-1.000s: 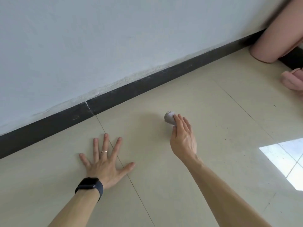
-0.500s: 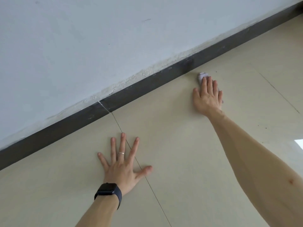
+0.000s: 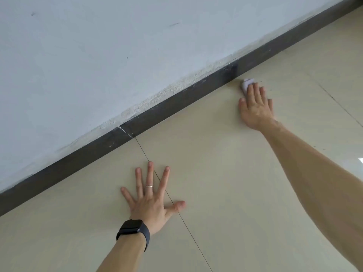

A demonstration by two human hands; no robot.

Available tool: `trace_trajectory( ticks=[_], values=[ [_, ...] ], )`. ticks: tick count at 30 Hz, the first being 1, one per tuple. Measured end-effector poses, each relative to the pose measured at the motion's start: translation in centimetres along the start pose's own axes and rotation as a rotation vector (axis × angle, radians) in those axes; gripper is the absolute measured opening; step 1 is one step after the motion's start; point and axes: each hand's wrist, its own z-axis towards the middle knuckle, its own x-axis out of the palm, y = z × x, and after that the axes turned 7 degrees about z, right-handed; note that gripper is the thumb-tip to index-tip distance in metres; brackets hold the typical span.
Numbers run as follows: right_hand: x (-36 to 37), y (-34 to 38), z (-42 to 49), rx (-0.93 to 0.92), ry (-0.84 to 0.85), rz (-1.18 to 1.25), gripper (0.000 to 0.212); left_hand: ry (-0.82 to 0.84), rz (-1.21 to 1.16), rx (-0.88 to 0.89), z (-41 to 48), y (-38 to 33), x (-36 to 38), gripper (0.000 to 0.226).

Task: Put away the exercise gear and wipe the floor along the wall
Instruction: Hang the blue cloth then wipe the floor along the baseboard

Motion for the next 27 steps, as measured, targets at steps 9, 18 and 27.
trace_trajectory(
  ticks=[9,18,27],
  values=[
    [4.2,3.3,-7.2,-0.239,-0.036,-0.015,0.064,0.026,0.018,-0.014,0.2,-0.3,-0.1,0.100],
    [1.8,3.3,-2.1,0.051,-0.015,0.120,0.061,0.013,0.022,-0.009,0.0,-0.1,0.1,0.100],
    [3.3,1.1,-7.5,-0.189,0.017,-0.011,0.057,0.009,-0.001,-0.015,-0.1,-0.3,-0.1,0.099]
  ],
)
